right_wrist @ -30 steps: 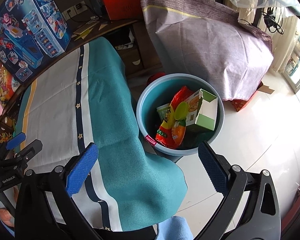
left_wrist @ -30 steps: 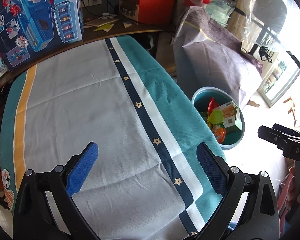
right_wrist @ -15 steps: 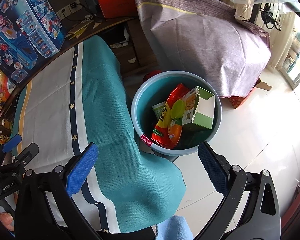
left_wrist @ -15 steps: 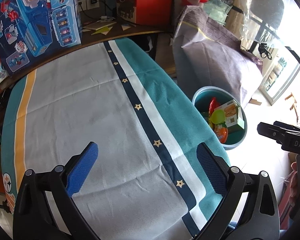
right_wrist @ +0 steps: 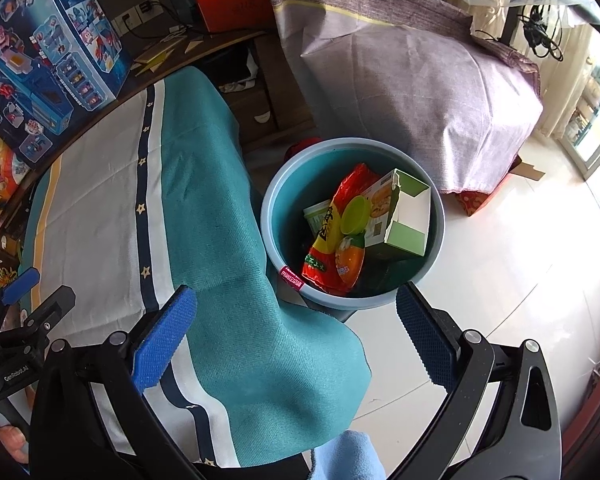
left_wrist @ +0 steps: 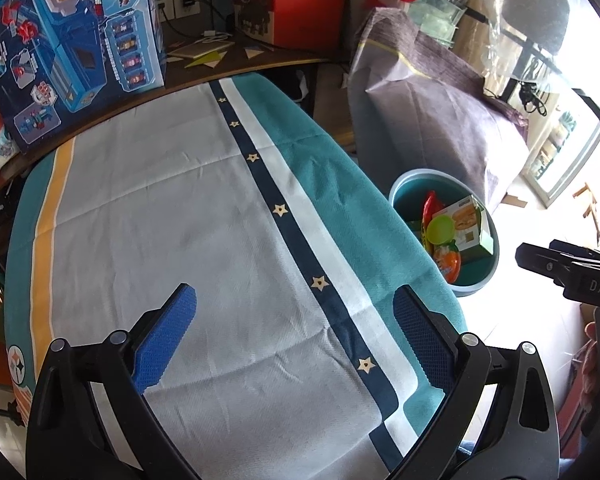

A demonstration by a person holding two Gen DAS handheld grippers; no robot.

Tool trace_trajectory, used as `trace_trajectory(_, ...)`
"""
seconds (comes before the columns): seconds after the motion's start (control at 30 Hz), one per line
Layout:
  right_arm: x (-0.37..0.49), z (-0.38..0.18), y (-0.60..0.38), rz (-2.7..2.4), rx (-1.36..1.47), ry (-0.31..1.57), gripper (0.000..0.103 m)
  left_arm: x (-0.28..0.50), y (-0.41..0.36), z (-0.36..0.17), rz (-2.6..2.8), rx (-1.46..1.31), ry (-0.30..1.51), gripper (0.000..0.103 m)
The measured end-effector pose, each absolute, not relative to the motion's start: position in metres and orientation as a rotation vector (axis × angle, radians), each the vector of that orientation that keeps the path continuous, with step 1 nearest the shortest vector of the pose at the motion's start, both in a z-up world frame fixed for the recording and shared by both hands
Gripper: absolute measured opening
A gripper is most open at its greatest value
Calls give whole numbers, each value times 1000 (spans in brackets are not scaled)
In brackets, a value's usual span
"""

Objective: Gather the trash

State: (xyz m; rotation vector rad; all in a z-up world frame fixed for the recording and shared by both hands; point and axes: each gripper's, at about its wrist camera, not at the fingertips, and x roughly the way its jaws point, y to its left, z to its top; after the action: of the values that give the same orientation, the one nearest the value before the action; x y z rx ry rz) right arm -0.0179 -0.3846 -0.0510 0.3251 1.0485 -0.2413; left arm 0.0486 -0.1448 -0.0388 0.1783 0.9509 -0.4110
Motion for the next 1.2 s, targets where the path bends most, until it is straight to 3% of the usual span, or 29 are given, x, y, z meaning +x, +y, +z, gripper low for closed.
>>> trace_trajectory(1.2,-11,-64,-379,-255,312,1077,96,56,-135,-56,-363,191,973,99)
